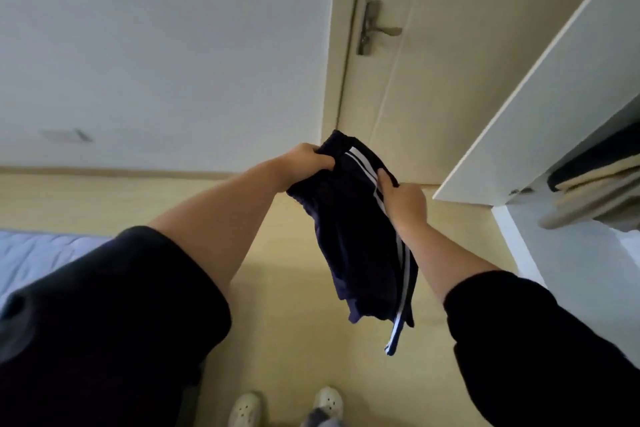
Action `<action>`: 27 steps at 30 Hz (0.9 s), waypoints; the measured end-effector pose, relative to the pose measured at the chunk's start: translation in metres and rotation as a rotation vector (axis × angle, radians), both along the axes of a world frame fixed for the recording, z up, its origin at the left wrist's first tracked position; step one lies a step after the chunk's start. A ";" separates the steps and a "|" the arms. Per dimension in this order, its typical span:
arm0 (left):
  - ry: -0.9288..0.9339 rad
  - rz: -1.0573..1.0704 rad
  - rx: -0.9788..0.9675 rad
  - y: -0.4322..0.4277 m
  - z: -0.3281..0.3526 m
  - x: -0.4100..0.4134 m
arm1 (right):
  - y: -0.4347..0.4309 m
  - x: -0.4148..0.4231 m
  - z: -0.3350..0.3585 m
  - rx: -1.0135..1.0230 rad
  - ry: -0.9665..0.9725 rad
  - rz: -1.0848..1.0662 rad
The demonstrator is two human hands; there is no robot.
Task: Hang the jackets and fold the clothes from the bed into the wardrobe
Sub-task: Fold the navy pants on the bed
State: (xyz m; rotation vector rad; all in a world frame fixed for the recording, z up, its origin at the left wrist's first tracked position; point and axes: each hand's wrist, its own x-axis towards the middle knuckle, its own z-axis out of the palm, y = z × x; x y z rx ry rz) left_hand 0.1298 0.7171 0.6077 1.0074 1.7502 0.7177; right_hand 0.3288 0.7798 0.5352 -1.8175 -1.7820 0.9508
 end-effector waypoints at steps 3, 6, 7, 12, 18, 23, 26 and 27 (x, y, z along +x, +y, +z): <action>-0.011 0.204 -0.019 -0.043 -0.020 -0.056 | -0.006 -0.065 -0.010 0.072 -0.129 0.164; -0.046 0.398 -0.026 -0.097 -0.039 -0.104 | -0.022 -0.134 -0.017 0.162 -0.298 0.332; -0.064 0.454 -0.024 -0.116 -0.046 -0.117 | -0.030 -0.158 -0.019 0.188 -0.349 0.386; -0.157 0.724 0.011 -0.207 -0.078 -0.161 | -0.080 -0.254 -0.033 0.314 -0.549 0.671; -0.286 1.040 0.109 -0.343 -0.115 -0.218 | -0.193 -0.391 -0.044 0.541 -0.664 0.995; -0.411 1.404 0.139 -0.505 -0.155 -0.263 | -0.361 -0.519 -0.071 0.667 -0.658 1.389; -0.393 1.638 0.079 -0.606 -0.182 -0.273 | -0.476 -0.571 -0.098 0.723 -0.566 1.651; -0.330 1.695 0.023 -0.636 -0.192 -0.273 | -0.511 -0.580 -0.109 0.723 -0.526 1.724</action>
